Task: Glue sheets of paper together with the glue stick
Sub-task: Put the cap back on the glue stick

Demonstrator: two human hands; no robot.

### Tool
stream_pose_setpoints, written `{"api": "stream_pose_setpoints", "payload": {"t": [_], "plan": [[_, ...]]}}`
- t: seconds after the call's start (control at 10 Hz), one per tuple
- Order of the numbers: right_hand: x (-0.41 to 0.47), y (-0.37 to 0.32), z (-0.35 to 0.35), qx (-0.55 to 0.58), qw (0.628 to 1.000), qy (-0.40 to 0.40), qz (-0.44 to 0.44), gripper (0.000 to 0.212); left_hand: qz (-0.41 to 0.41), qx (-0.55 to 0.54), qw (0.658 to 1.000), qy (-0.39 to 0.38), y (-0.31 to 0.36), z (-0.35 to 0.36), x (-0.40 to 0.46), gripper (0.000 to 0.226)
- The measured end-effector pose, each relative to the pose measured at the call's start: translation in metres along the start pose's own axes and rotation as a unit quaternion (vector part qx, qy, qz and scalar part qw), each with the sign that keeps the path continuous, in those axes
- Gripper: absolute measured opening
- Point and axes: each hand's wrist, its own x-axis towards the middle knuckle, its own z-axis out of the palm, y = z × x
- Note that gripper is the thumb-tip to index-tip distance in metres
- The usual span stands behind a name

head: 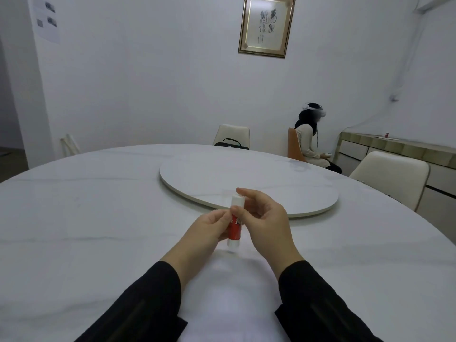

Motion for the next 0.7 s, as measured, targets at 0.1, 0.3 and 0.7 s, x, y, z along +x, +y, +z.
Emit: {"api": "stream_pose_setpoints", "payload": {"t": [0.1,0.3,0.7], "plan": [[0.002,0.005,-0.002,-0.038,0.999,0.031,-0.005,0.035,-0.001,0.061,0.994,0.093,0.003,-0.005,0.000,0.024],[0.001,0.016,0.004,-0.066,0.997,0.006,0.028,0.056,-0.018,0.089,0.982,0.166,-0.001,-0.013,0.003,0.013],[-0.006,-0.081,-0.061,0.102,0.961,0.232,-0.107,0.032,0.187,0.331,0.898,0.221,0.048,-0.013,-0.063,0.011]]}}
